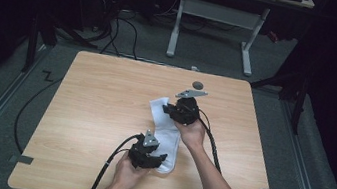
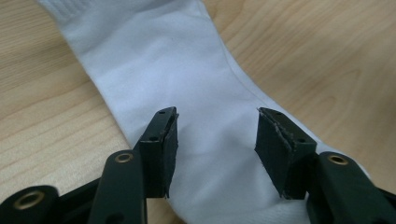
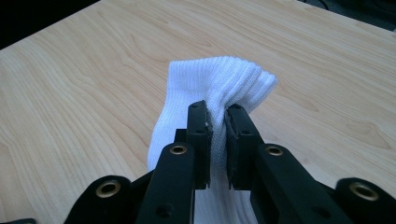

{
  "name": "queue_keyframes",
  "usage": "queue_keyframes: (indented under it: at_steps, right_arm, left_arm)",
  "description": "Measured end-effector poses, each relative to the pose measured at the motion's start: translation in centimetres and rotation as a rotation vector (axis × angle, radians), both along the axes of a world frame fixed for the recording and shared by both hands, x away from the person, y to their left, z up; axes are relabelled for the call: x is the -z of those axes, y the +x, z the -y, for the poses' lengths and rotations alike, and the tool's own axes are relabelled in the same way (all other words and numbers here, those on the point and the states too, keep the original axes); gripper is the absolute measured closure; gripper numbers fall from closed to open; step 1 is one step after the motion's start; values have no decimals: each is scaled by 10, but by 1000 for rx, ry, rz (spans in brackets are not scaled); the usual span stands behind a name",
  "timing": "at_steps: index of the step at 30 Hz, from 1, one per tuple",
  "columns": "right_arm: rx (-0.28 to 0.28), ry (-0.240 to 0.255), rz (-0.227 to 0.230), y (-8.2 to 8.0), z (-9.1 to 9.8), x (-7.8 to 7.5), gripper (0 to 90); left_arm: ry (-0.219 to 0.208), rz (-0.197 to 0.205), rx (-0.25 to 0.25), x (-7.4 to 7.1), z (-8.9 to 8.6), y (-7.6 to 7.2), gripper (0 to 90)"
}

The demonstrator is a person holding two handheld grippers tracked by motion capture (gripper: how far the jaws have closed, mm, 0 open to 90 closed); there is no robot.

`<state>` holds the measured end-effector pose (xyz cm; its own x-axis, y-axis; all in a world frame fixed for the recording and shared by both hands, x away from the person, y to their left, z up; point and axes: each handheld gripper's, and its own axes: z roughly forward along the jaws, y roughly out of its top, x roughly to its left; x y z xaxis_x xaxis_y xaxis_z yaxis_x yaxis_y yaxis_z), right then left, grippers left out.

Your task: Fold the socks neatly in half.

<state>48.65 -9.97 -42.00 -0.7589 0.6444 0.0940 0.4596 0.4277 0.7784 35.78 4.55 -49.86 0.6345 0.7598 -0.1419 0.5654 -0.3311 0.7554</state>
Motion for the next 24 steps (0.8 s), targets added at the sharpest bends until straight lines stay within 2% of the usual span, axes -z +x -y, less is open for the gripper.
queue_keyframes:
  at_steps: [2,4,7,12,17,20,24]
  right_arm:
    - [-9,1,1,-2,-3,-1,821]
    - [-17,-9,5,-7,-3,-1,820]
    - [-17,-5,5,-16,0,-1,817]
    - [-10,20,11,-42,11,3,813]
    - [1,0,23,-59,17,15,811]
    - [36,-21,33,-66,23,28,809]
    - [61,-8,23,-69,28,40,808]
  left_arm:
    - [4,8,-31,2,2,3,511]
    - [-9,7,-57,2,3,6,526]
    - [-16,3,-81,3,4,8,545]
    - [-17,3,-111,3,7,10,554]
    - [-20,-5,-110,2,8,14,536]
    - [-35,-7,-104,2,7,15,502]
    - [-40,-7,-81,0,6,13,440]
